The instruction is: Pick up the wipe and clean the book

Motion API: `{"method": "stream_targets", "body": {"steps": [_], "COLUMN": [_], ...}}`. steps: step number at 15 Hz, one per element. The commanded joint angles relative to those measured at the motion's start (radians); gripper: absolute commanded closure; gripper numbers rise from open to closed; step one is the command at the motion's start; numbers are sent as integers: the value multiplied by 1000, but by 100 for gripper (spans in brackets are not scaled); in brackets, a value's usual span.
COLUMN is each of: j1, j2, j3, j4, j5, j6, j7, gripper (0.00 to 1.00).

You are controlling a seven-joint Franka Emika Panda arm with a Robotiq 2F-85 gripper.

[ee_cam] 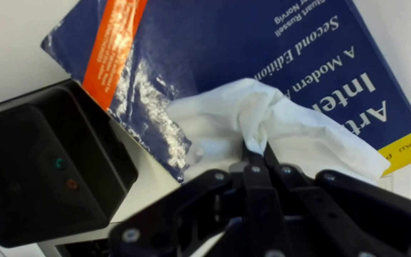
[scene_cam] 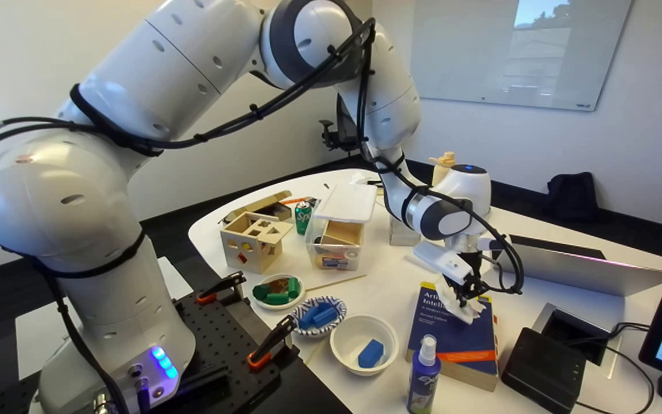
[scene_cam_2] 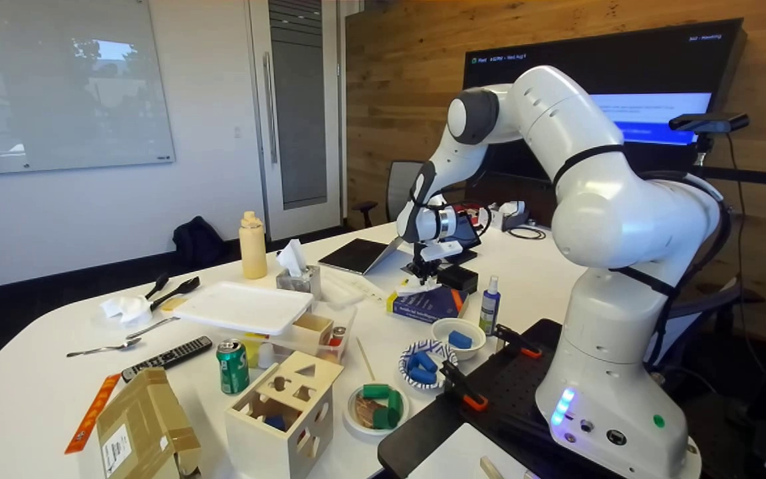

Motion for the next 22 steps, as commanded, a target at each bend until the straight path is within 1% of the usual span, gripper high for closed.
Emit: {"method": "stream_targets", "body": {"steps": [1,3,5,7,9,11,15,16,18,22], "j1": [23,12,-6,-27,-55,-84,-139,-154,-169,-227], "j2": [72,103,130,147,149,132,95,85,65,33], "j3": [-33,-17,14,52,104,157,237,248,243,257], "j4": [119,164,205,227,226,196,118,93,45,-33], "j5": [-33,-29,-23,-13,0,14,42,50,66,126], "j6": [-53,-58,-82,-101,-100,-84,-73,-68,-64,-53], "j7": [64,51,25,-3,-39,-74,-129,-137,-127,-137], "gripper": [99,99,99,99,99,99,99,99,99,99]}}
